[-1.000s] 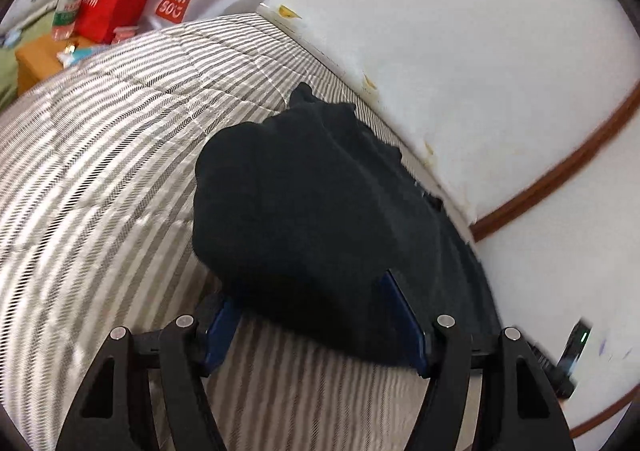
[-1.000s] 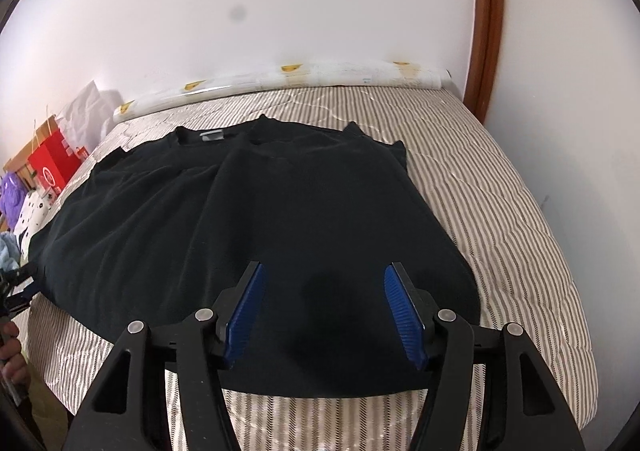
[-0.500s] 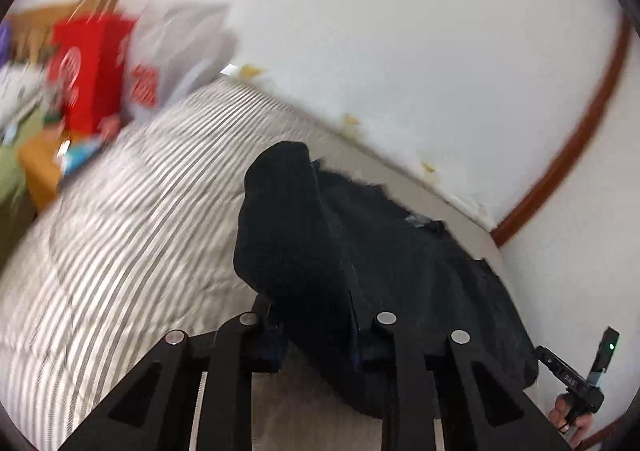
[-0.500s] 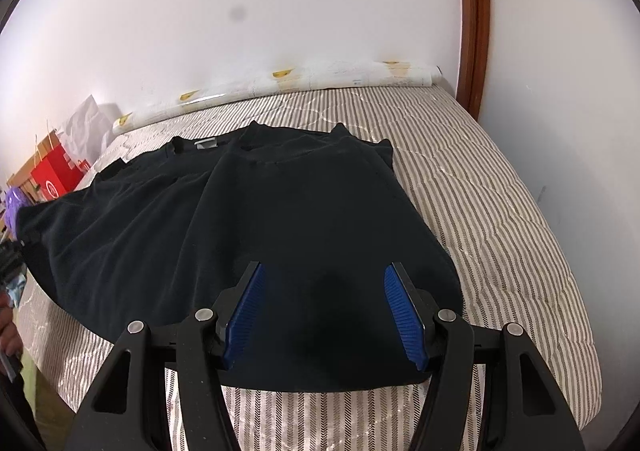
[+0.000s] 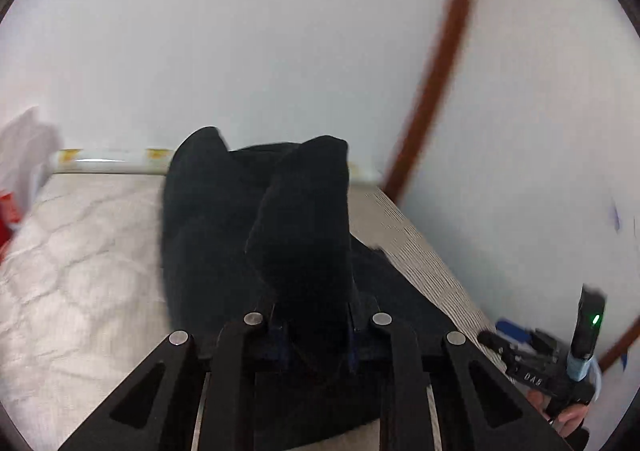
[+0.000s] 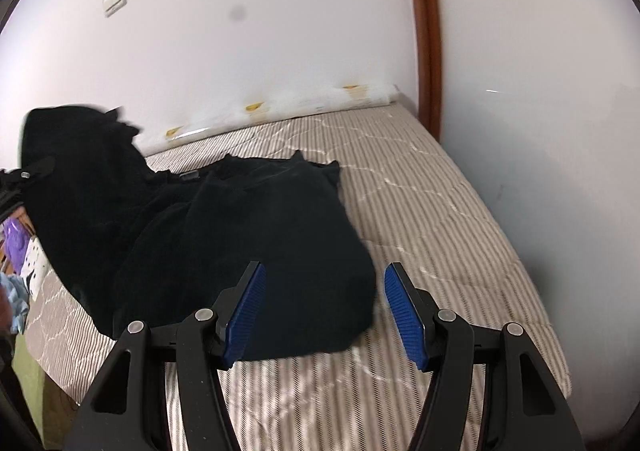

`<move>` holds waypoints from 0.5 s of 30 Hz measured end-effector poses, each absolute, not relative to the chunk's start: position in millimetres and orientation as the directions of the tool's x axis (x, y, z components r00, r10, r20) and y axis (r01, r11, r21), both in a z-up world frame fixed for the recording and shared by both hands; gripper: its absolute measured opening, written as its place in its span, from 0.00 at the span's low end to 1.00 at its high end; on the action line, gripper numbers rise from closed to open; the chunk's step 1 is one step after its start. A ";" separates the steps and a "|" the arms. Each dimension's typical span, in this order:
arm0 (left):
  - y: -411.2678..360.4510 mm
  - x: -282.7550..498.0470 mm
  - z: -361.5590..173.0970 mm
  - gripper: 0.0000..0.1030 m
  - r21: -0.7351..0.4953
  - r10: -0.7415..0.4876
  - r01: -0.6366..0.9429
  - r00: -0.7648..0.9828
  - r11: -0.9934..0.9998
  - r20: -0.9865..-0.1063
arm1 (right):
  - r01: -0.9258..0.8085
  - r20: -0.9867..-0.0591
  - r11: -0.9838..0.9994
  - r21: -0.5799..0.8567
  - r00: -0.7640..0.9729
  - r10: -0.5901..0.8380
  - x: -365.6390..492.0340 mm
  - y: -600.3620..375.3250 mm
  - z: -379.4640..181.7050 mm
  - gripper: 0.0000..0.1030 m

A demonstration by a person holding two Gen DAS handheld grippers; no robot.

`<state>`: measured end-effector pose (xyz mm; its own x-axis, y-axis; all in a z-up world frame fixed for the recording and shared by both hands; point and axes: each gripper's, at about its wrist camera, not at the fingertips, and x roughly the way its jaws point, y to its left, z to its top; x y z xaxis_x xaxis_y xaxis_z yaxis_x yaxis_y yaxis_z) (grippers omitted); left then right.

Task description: Fold small clothes

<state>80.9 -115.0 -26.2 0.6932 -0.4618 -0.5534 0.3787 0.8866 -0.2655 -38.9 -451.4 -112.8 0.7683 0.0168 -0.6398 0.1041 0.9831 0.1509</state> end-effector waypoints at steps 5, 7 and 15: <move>-179.7 95.6 -83.0 0.17 -0.281 -0.514 0.454 0.554 0.846 -0.655 | 0.111 -0.637 0.980 0.166 0.770 0.021 -49.2 -468.5 -116.8 0.60; -191.4 99.6 -103.3 0.17 -0.269 -0.499 0.454 0.525 0.849 -0.689 | 0.107 -0.648 0.978 0.181 0.761 0.037 -48.5 -471.4 -123.2 0.60; -161.0 101.0 -99.0 0.37 -0.390 -0.629 0.531 0.403 0.752 -0.665 | 0.017 -0.639 0.976 0.217 0.758 0.129 -28.6 -451.4 -125.8 0.60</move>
<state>101.0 -161.0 -99.0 0.4029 -0.6290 -0.6648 0.5308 0.7524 -0.3902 -28.6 -451.4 -125.8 0.7579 0.1291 -0.6395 0.0167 0.9761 0.2168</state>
